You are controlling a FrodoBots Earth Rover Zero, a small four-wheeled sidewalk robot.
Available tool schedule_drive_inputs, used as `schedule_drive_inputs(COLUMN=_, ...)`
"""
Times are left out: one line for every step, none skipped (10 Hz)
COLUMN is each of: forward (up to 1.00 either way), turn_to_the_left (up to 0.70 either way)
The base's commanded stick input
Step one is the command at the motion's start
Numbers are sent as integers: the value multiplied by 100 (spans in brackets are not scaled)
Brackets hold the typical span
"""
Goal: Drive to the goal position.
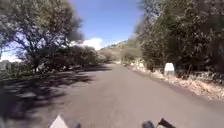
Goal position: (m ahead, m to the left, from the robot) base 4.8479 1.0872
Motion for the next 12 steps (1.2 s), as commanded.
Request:
schedule_drive_inputs(forward=50, turn_to_the_left=-50)
schedule_drive_inputs(forward=50, turn_to_the_left=-31)
schedule_drive_inputs(forward=50, turn_to_the_left=-11)
schedule_drive_inputs(forward=50, turn_to_the_left=0)
schedule_drive_inputs(forward=50, turn_to_the_left=0)
schedule_drive_inputs(forward=50, turn_to_the_left=0)
schedule_drive_inputs(forward=50, turn_to_the_left=0)
schedule_drive_inputs(forward=50, turn_to_the_left=0)
schedule_drive_inputs(forward=50, turn_to_the_left=0)
schedule_drive_inputs(forward=50, turn_to_the_left=0)
schedule_drive_inputs(forward=50, turn_to_the_left=0)
schedule_drive_inputs(forward=50, turn_to_the_left=0)
